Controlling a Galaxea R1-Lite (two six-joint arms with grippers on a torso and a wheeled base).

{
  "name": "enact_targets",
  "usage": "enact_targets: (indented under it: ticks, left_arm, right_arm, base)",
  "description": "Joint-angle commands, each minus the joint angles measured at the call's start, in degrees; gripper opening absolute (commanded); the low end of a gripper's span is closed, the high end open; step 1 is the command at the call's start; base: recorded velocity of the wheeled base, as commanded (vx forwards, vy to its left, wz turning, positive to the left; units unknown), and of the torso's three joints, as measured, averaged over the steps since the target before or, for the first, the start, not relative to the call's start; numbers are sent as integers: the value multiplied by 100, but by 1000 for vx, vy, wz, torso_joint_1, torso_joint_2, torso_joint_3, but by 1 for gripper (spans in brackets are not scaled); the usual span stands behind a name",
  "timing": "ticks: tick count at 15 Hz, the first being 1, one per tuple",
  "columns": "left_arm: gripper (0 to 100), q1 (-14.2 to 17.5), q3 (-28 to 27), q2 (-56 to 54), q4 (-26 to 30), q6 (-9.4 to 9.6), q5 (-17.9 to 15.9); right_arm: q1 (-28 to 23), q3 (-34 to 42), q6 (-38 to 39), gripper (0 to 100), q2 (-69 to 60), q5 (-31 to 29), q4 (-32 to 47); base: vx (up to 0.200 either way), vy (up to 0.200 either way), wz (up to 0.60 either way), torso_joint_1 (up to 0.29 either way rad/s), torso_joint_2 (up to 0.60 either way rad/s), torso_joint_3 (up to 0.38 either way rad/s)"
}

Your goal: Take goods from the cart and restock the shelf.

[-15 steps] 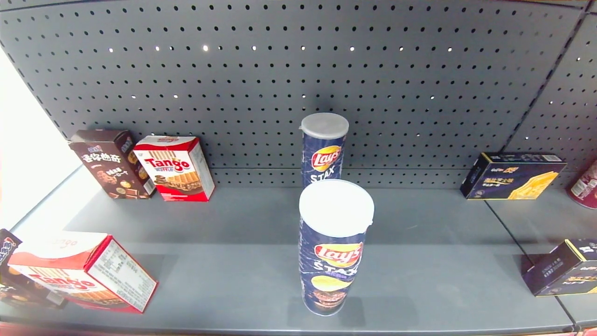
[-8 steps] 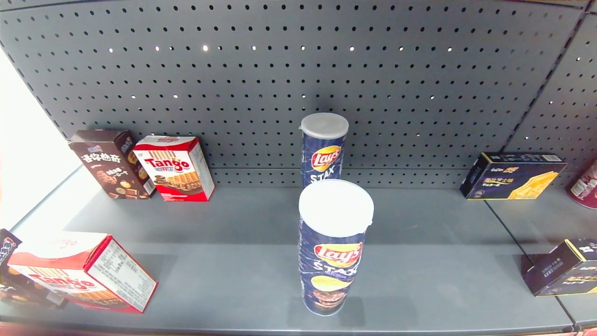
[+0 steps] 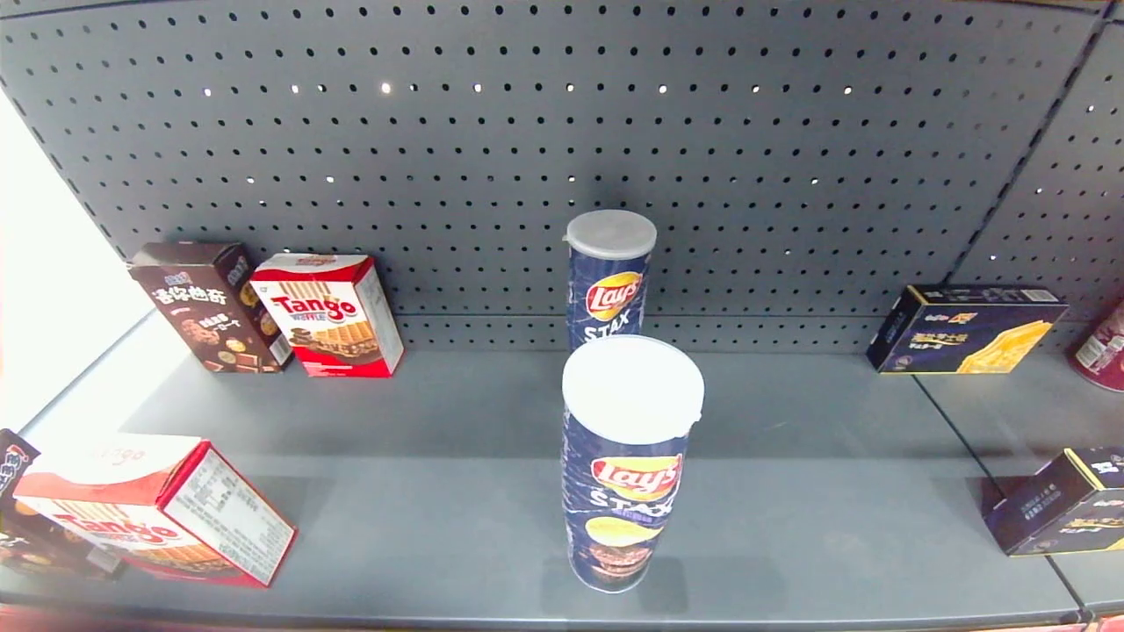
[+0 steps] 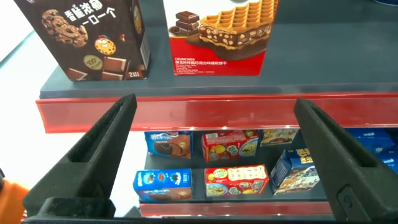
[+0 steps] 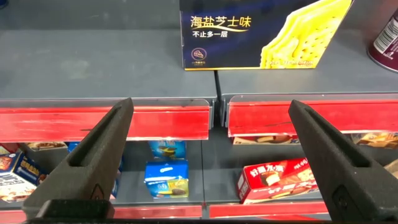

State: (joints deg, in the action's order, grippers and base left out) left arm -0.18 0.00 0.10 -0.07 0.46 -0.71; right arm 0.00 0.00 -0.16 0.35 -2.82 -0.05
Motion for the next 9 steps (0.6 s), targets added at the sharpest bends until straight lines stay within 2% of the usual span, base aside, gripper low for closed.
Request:
enact_targets:
  ticks: [1,9]
  left_arm:
    - [100,1,0,8,-1,-2,-8]
    - [100,1,0,8,-1,-2,-8]
  right_arm:
    - [0,0,-2,100,17,0,-4]
    - [0,0,25,100,17,0,-4]
  base:
    - [0,0,0,0,0,0]
    - [0,0,0,0,0,0]
